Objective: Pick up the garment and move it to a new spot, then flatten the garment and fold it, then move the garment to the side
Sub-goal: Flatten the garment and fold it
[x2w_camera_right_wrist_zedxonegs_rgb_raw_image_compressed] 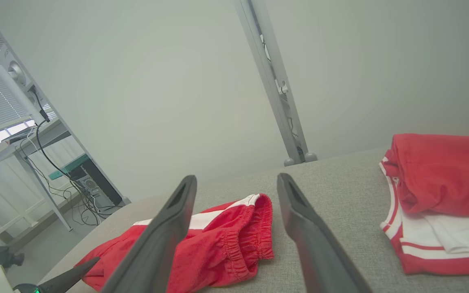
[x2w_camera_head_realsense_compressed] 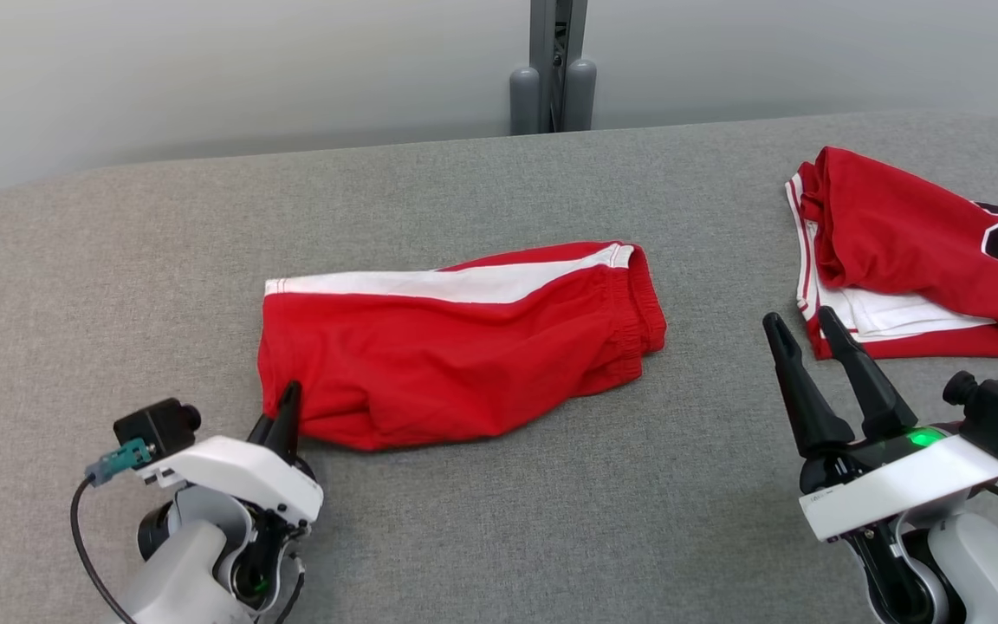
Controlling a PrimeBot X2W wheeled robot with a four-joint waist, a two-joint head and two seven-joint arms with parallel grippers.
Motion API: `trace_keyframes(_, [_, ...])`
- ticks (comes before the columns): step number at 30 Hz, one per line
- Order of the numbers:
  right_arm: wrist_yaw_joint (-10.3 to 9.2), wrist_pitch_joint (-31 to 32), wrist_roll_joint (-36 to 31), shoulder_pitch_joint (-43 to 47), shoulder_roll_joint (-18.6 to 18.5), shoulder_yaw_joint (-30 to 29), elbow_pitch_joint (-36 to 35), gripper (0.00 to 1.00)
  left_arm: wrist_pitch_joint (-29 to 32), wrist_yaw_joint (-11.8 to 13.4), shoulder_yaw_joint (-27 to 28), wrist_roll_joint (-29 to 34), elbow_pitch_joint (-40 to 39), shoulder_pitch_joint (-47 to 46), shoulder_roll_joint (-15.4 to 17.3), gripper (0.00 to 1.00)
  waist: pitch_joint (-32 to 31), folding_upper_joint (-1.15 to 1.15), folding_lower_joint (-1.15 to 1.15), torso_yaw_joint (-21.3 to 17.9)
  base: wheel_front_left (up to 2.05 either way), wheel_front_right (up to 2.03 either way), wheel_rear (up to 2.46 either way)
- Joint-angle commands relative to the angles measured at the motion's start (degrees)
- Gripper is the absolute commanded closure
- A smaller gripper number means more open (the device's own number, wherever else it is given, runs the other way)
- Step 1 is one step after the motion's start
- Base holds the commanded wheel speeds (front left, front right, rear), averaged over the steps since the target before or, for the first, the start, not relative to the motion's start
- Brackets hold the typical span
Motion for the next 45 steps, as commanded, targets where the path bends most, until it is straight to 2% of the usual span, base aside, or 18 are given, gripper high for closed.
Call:
trace_keyframes(1, [0.02, -0.01, 0.02, 1.00, -0.36, -0.05, -0.34, 0.00, -0.19, 0.23, 1.25, 1.46, -0.29, 1.29, 0.27, 1.00, -0.05, 0.00, 0.00, 0.02, 0.00, 0.00, 0.00])
trace_keyframes(7, [0.02, -0.01, 0.31, 1.10, -0.65, 0.14, -0.17, 0.00, -0.19, 0.18, 4.32, 4.69, -0.71, 3.45, -0.86, 1.00, -0.55, 0.00, 0.00, -0.01, 0.00, 0.00, 0.00])
trace_keyframes(8, [0.02, -0.01, 0.33, 1.19, -0.70, 0.20, -0.08, 0.00, -0.19, 0.17, 4.76, 5.24, -0.76, 3.65, -0.97, 0.84, -0.65, 0.00, 0.00, -0.03, 0.00, 0.00, 0.00])
trace_keyframes(10, [0.02, -0.01, 0.39, 1.26, -0.79, 0.30, 0.04, 0.00, -0.19, 0.15, 5.30, 6.10, -0.68, 3.77, -1.26, 0.04, -0.86, 0.00, 0.00, -0.05, 0.00, 0.00, 0.00])
trace_keyframes(11, [0.02, -0.01, 0.39, 1.27, -0.78, 0.33, 0.08, 0.00, -0.19, 0.14, 5.62, 6.50, -0.70, 3.86, -1.32, 0.00, -0.95, 0.00, 0.00, -0.06, 0.00, 0.00, 0.00])
trace_keyframes(19, [0.02, -0.01, 0.15, 1.90, -0.89, 0.26, 0.59, 0.00, -0.20, 1.25, 8.03, 11.47, -2.47, 4.58, -0.53, 0.00, -1.52, 0.00, 0.00, 0.17, 0.00, 0.00, 0.00])
trace_keyframes(23, [0.02, -0.01, -0.02, 2.16, -1.22, -0.30, 0.73, 0.00, -0.20, 2.97, 10.69, 15.78, -6.23, 6.18, 0.47, 0.00, -1.70, 0.00, 0.00, 0.49, 0.00, 0.00, 0.00])
trace_keyframes(28, [0.02, -0.01, -1.17, 2.27, -1.41, -0.36, 1.27, 0.00, -0.20, 5.45, 14.59, 23.35, -14.23, 8.83, 1.85, 0.00, -1.94, 0.00, 0.00, 1.05, 0.00, 0.00, 0.00])
trace_keyframes(31, [0.02, -0.01, -2.21, 2.64, -0.89, -0.60, 1.82, 0.00, -0.20, 7.80, 16.76, 30.25, -21.46, 11.73, 2.82, 0.00, -2.19, 0.00, 0.00, 1.57, 0.00, 0.00, 0.00])
trace_keyframes(32, [0.02, -0.01, -2.21, 2.64, -0.89, -0.60, 1.82, 0.00, -0.20, 7.80, 16.76, 30.25, -21.46, 11.73, 2.82, 0.00, -2.19, 0.00, 0.00, 1.57, 0.00, 0.00, 0.00])
trace_keyframes(34, [0.02, 0.01, -3.12, 2.97, -0.59, -1.11, 2.29, 0.00, -0.19, 10.04, 18.06, 35.09, -26.38, 14.54, 2.58, 0.00, -2.49, 0.00, 0.00, 2.01, 0.00, 0.00, 0.00])
trace_keyframes(36, [0.02, 0.06, -3.82, 3.04, -0.48, -1.65, 2.64, 0.00, -0.20, 11.07, 19.26, 37.69, -29.52, 15.93, 2.54, 0.00, -2.68, 0.00, 0.00, 2.28, 0.00, 0.00, 0.00])
trace_keyframes(41, [0.02, 0.37, -6.96, 3.38, -0.24, -3.24, 3.81, 0.00, -0.20, 12.50, 21.34, 43.68, -35.90, 19.35, 2.33, 0.00, -3.18, 0.00, 0.00, 3.17, 0.00, 0.00, 0.00])
trace_keyframes(45, [0.02, 0.61, -8.52, 3.79, 0.80, -4.63, 4.33, 0.00, -0.20, 12.65, 21.86, 46.00, -37.53, 21.16, 1.39, 0.00, -3.71, 0.00, 0.00, 3.73, 0.00, 0.00, 0.00])
